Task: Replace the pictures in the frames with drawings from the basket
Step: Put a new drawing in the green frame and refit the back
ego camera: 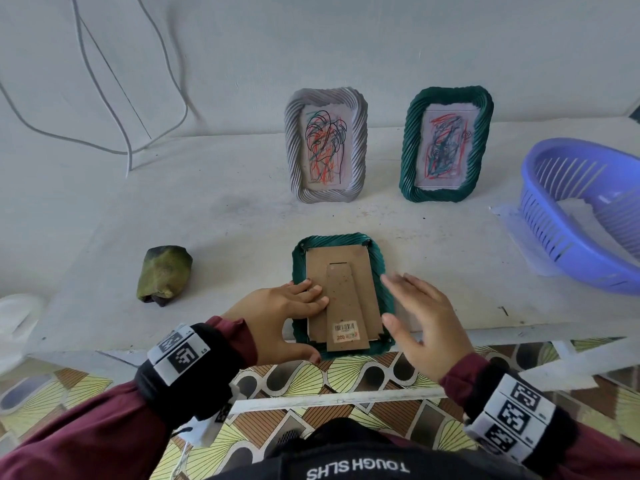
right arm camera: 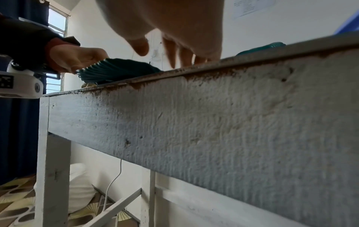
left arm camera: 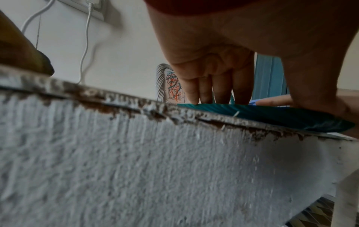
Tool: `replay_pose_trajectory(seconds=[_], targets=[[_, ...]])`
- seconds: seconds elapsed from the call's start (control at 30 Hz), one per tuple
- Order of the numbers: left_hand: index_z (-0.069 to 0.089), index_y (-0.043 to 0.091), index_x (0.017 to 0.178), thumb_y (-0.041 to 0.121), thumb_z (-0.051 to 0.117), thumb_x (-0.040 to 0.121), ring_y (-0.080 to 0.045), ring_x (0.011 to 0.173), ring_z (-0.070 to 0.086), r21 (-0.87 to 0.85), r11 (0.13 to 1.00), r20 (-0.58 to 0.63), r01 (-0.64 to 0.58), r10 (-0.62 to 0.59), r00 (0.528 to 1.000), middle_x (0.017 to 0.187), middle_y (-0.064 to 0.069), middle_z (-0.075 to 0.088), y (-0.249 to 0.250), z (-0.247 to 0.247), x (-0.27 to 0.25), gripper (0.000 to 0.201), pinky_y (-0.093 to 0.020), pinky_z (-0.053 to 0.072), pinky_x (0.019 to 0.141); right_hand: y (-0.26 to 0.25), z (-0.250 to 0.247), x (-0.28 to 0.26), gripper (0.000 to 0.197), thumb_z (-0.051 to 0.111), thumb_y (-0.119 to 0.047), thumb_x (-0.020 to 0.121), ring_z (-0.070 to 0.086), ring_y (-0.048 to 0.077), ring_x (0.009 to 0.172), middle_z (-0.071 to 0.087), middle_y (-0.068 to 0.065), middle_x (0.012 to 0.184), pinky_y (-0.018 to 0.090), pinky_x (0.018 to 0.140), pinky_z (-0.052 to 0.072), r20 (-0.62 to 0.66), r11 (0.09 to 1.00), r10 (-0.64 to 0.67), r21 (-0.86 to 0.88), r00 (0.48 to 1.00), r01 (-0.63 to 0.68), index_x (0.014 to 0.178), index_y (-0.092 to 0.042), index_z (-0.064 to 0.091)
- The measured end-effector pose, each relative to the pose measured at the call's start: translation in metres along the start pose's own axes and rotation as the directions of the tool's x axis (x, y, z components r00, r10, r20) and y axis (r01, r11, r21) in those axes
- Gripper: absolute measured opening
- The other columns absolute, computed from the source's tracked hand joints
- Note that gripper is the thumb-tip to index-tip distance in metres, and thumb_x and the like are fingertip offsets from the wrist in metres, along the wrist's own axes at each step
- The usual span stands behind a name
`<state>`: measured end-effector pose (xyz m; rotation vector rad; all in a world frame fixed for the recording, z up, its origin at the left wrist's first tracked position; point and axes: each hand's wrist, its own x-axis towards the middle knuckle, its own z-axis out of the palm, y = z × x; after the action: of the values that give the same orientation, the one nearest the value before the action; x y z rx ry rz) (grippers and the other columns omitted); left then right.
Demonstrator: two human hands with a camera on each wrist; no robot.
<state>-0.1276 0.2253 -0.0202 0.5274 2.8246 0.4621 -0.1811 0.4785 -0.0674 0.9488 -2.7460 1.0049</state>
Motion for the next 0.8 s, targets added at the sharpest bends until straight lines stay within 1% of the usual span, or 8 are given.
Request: replay_pose_trajectory(seconds=[0.1, 0.23, 0.3, 0.43, 0.5, 0.63, 0.73, 0.8], targets=[[0.025, 0.033, 0.142, 0.078, 0.048, 0.06, 0.005, 0.133, 0.007, -0.064, 0.998, -0.026, 0.015, -0.017, 1.0, 0.149, 0.012, 0.022, -0.002, 0.006, -0.004, 0.096, -0.012, 0.005, 0.108, -0.008, 0.006, 0.001, 0.062, 0.028, -0.054, 0.086, 0.033, 0.006, 0.132, 0.029, -0.014, 0.138, 0.033, 0.112, 0.026, 0.031, 0.981, 0.127, 0.144, 0.991, -0.13, 0.14, -0.03, 0.01], [0.006, 0.032, 0.144, 0.064, 0.047, 0.07, -0.002, 0.136, 0.004, -0.12, 0.993, -0.1, 0.01, -0.022, 0.995, 0.152, 0.01, 0.003, 0.003, 0.015, -0.008, 0.09, -0.016, 0.001, 0.11, -0.025, 0.001, 0.009, 0.056, 0.035, -0.049, 0.093, 0.038, -0.005, 0.122, 0.04, -0.007, 0.139, -0.002, 0.091, 0.028, 0.061, 0.847, 0.318, 0.43, 0.946, -0.313, 0.142, -0.027, 0.02], [0.008, 0.025, 0.145, 0.062, 0.045, 0.071, -0.003, 0.138, 0.008, -0.2, 0.98, -0.131, -0.009, -0.018, 0.991, 0.152, 0.009, 0.008, 0.01, 0.014, -0.005, 0.091, -0.018, 0.008, 0.114, -0.029, -0.003, 0.014, 0.053, 0.029, -0.044, 0.093, 0.043, 0.001, 0.119, 0.05, 0.0, 0.134, -0.005, 0.08, 0.028, 0.085, 0.773, 0.408, 0.497, 0.909, -0.394, 0.142, -0.024, 0.025], [0.01, 0.022, 0.146, 0.063, 0.037, 0.075, -0.002, 0.124, 0.03, -0.29, 0.949, -0.136, 0.124, -0.169, 0.976, 0.146, 0.003, 0.033, 0.027, -0.004, 0.008, 0.086, -0.006, 0.02, 0.094, -0.032, -0.012, 0.026, 0.042, 0.025, -0.035, 0.099, 0.052, -0.001, 0.109, 0.065, 0.003, 0.114, 0.002, 0.093, 0.027, 0.128, 0.592, 0.467, 0.69, 0.875, -0.417, 0.139, -0.021, 0.03], [0.012, 0.02, 0.146, 0.059, 0.031, 0.076, -0.013, 0.121, 0.041, -0.253, 0.952, -0.212, 0.175, -0.231, 0.95, 0.138, -0.004, 0.045, 0.038, -0.014, 0.015, 0.082, -0.01, 0.024, 0.084, -0.037, -0.018, 0.031, 0.043, 0.025, -0.043, 0.097, 0.052, 0.006, 0.114, 0.067, 0.004, 0.112, 0.023, 0.104, 0.033, 0.139, 0.505, 0.447, 0.776, 0.883, -0.378, 0.135, -0.023, 0.033], [0.029, 0.03, 0.14, 0.072, 0.027, 0.077, -0.024, 0.098, 0.059, -0.296, 0.917, -0.356, 0.269, -0.367, 0.859, 0.107, -0.002, 0.064, 0.057, -0.037, 0.021, 0.076, -0.024, 0.038, 0.071, -0.061, -0.03, 0.04, 0.049, 0.018, -0.049, 0.094, 0.055, 0.012, 0.115, 0.071, 0.003, 0.106, 0.028, 0.095, 0.037, 0.175, 0.398, 0.332, 0.865, 0.927, -0.306, 0.134, -0.026, 0.036], [0.021, 0.031, 0.142, 0.079, 0.04, 0.065, -0.021, 0.1, 0.06, -0.326, 0.88, -0.311, 0.345, -0.445, 0.84, 0.11, -0.003, 0.063, 0.061, -0.051, 0.02, 0.093, -0.024, 0.044, 0.078, -0.078, -0.029, 0.046, 0.059, 0.019, -0.052, 0.085, 0.06, 0.01, 0.107, 0.071, 0.003, 0.105, 0.022, 0.088, 0.037, 0.18, 0.425, 0.243, 0.863, 0.953, -0.271, 0.135, -0.027, 0.038], [0.012, 0.032, 0.145, 0.059, 0.058, 0.073, -0.022, 0.113, 0.056, -0.333, 0.86, -0.261, 0.386, -0.478, 0.839, 0.125, -0.007, 0.057, 0.054, -0.055, 0.018, 0.09, -0.026, 0.045, 0.09, -0.082, -0.024, 0.049, 0.058, 0.019, -0.051, 0.085, 0.061, 0.009, 0.105, 0.071, 0.0, 0.104, 0.02, 0.084, 0.038, 0.16, 0.463, 0.22, 0.851, 0.962, -0.247, 0.133, -0.027, 0.04]])
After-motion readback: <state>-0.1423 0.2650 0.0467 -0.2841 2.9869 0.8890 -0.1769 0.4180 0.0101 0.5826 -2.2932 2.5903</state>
